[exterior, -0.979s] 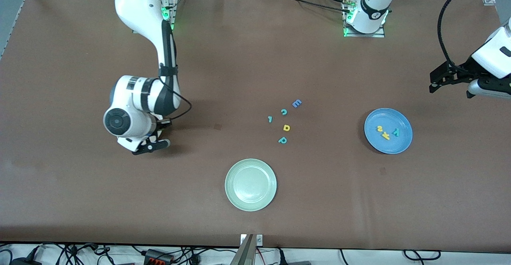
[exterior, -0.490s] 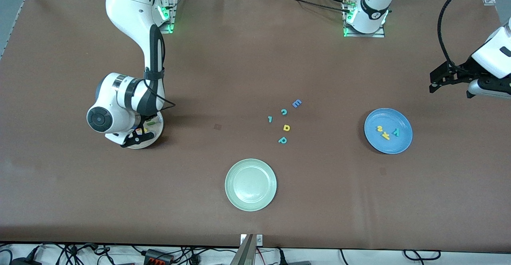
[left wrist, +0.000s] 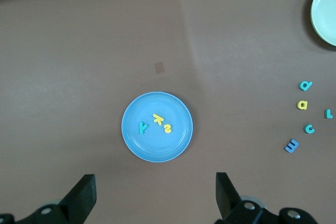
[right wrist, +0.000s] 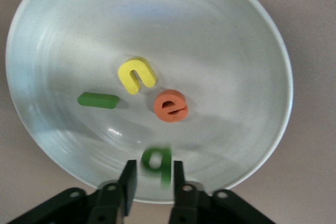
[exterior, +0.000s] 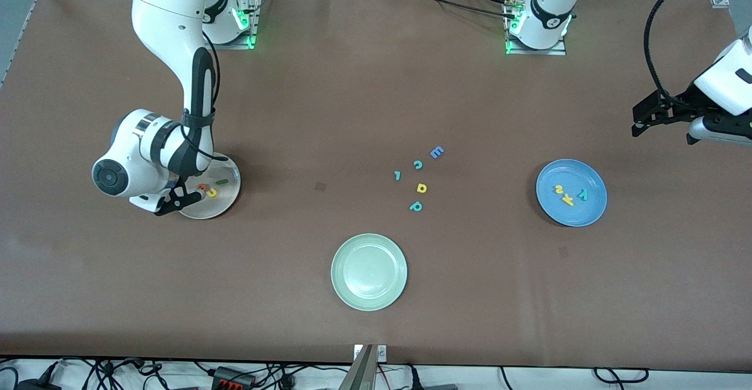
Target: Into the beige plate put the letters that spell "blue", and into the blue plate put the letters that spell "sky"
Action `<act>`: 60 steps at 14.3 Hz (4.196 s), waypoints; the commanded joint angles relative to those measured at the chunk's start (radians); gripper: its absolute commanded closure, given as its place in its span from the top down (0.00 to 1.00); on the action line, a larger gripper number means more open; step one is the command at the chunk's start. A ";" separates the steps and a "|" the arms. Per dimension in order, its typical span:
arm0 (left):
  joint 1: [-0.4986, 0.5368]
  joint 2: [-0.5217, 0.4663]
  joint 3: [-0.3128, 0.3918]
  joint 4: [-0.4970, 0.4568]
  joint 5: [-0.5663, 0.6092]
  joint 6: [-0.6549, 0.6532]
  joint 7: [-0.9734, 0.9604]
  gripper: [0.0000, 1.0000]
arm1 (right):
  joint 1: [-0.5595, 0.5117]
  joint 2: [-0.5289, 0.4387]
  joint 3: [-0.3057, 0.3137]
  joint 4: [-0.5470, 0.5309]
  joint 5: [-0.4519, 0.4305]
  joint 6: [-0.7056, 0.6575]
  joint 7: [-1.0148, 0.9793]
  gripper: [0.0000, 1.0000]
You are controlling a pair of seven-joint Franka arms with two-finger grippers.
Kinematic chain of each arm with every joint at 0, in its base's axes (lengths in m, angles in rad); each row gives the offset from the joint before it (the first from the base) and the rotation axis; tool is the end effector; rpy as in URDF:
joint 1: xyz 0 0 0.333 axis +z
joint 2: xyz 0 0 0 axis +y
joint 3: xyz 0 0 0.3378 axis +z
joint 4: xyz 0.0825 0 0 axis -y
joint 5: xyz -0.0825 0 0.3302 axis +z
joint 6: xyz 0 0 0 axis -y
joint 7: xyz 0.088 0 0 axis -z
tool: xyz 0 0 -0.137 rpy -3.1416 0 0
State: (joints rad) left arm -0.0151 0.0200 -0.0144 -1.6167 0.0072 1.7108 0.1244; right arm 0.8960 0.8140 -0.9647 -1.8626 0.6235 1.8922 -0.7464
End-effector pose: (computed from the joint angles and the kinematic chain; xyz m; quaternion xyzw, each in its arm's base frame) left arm 0.5219 -0.0144 0.5996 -0.9963 0.0772 -0.0368 0.0052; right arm 0.5488 0.0562 0.2233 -0.9656 -0.1851 0.1821 0.0111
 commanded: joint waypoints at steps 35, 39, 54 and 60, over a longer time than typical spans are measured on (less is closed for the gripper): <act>0.003 0.011 -0.001 0.029 -0.019 -0.028 0.017 1.00 | -0.901 -0.613 0.913 0.378 -0.570 -0.221 0.802 1.00; 0.003 0.011 -0.001 0.029 -0.019 -0.028 0.018 1.00 | -0.887 -0.633 0.890 0.468 -0.617 -0.320 0.774 1.00; 0.003 0.011 -0.001 0.029 -0.019 -0.030 0.018 1.00 | -0.884 -0.793 0.897 0.229 -0.631 -0.234 0.710 1.00; 0.003 0.011 -0.001 0.029 -0.019 -0.030 0.018 1.00 | -0.850 -0.788 0.896 0.232 -0.669 -0.237 0.693 1.00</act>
State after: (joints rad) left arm -0.0137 0.0201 -0.0147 -1.6155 0.0072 1.6992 0.1255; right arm 0.0272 0.0447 -0.0687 -1.6079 -0.0099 1.6418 -0.0491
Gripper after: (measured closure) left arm 0.000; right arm 0.000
